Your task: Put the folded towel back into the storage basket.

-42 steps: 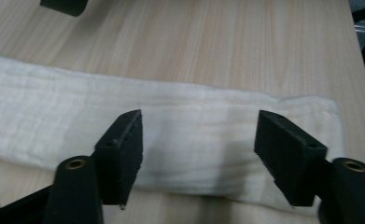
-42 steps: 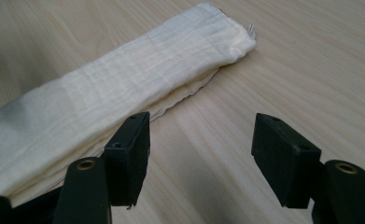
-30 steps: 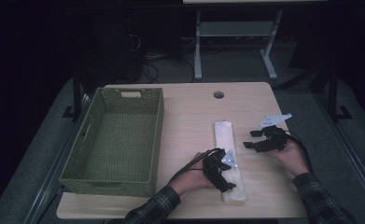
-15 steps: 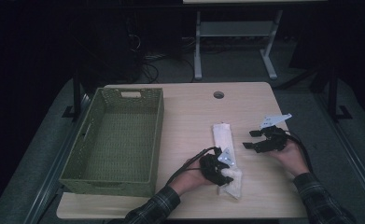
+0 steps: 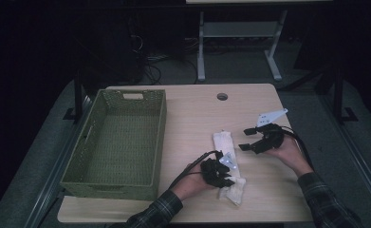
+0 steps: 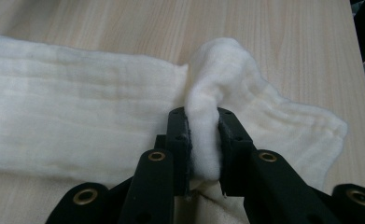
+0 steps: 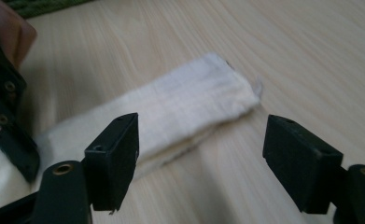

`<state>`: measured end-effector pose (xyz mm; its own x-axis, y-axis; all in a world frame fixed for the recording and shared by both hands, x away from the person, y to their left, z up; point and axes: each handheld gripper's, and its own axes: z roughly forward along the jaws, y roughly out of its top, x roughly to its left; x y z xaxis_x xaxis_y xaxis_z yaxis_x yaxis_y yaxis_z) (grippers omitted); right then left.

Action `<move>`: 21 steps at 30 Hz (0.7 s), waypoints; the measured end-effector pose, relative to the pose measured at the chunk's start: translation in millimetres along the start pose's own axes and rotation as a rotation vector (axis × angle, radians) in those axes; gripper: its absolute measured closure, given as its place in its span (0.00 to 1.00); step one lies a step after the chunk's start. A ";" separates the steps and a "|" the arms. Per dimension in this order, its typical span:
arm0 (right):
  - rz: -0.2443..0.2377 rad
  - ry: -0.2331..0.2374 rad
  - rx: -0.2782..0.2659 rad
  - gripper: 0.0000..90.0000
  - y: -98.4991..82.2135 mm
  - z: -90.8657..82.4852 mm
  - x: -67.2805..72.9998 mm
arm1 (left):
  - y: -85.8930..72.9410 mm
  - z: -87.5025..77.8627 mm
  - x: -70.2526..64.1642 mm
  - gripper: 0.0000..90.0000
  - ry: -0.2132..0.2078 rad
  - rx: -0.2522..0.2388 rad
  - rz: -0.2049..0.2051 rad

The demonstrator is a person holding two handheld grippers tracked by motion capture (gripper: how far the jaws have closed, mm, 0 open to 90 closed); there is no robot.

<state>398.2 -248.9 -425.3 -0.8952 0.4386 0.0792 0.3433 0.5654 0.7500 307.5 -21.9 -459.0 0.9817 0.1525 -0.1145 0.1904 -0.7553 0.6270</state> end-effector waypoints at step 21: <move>-0.076 0.093 0.119 0.34 26.7 85.9 -42.1 | -1.8 -1.0 2.9 0.86 -0.017 -0.007 -0.016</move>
<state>469.4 -192.3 -465.0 -0.9404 0.3282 0.0893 0.2998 0.6760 0.6731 309.9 -19.5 -459.6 0.9785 0.1538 -0.1371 0.2060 -0.7482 0.6307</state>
